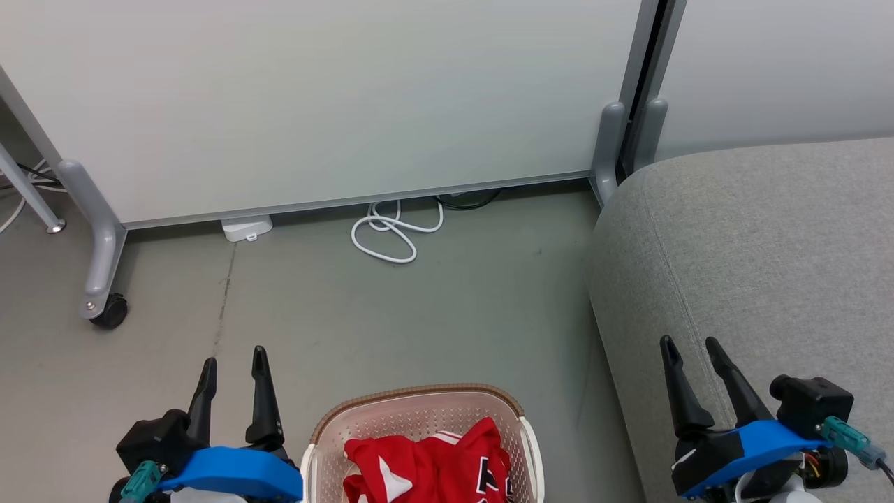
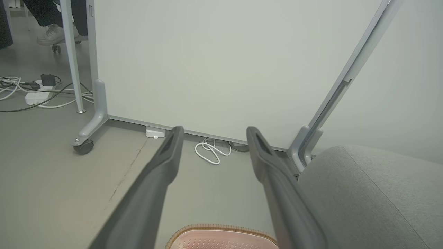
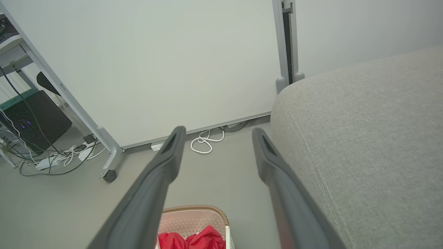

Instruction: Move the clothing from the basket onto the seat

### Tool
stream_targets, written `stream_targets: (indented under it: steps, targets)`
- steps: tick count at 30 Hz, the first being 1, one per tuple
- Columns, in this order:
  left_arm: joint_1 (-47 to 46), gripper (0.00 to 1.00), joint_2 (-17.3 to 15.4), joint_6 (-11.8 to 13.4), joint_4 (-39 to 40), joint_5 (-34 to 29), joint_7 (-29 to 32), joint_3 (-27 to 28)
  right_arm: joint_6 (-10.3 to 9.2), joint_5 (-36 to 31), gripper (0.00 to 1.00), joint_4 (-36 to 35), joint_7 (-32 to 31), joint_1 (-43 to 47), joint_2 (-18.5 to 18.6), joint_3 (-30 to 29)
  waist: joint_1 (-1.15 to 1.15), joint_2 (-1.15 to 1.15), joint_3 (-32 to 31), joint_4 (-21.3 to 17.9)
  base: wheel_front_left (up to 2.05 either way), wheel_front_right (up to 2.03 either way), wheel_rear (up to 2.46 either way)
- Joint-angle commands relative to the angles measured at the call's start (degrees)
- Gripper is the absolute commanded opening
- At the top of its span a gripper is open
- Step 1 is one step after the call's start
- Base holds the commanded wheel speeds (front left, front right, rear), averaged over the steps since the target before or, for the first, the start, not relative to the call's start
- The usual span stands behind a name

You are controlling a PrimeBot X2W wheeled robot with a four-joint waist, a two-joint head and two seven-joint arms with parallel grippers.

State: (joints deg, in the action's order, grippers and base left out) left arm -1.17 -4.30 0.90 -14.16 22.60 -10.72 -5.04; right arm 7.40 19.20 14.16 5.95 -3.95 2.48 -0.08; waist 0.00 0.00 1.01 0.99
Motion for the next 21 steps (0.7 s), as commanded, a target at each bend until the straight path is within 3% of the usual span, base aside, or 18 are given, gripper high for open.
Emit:
stream_targets:
  steps: [1, 21]
  targets:
    - [0.11, 1.00, -0.14, 0.14, 0.14, -1.40, -0.53, -0.27, 0.09, -1.75, 1.00, -0.16, -0.09, -0.97, 0.46, 0.18, 0.00, 0.00, -0.05, -0.01, 0.00, 0.00, 0.00]
    - [-0.63, 1.00, -0.09, -0.69, -3.43, -6.49, -2.77, -1.32, 0.12, -9.26, 1.00, 0.03, -1.12, -0.21, 0.53, 0.65, 0.00, 0.00, -0.19, 0.20, 0.00, 0.00, 0.00]
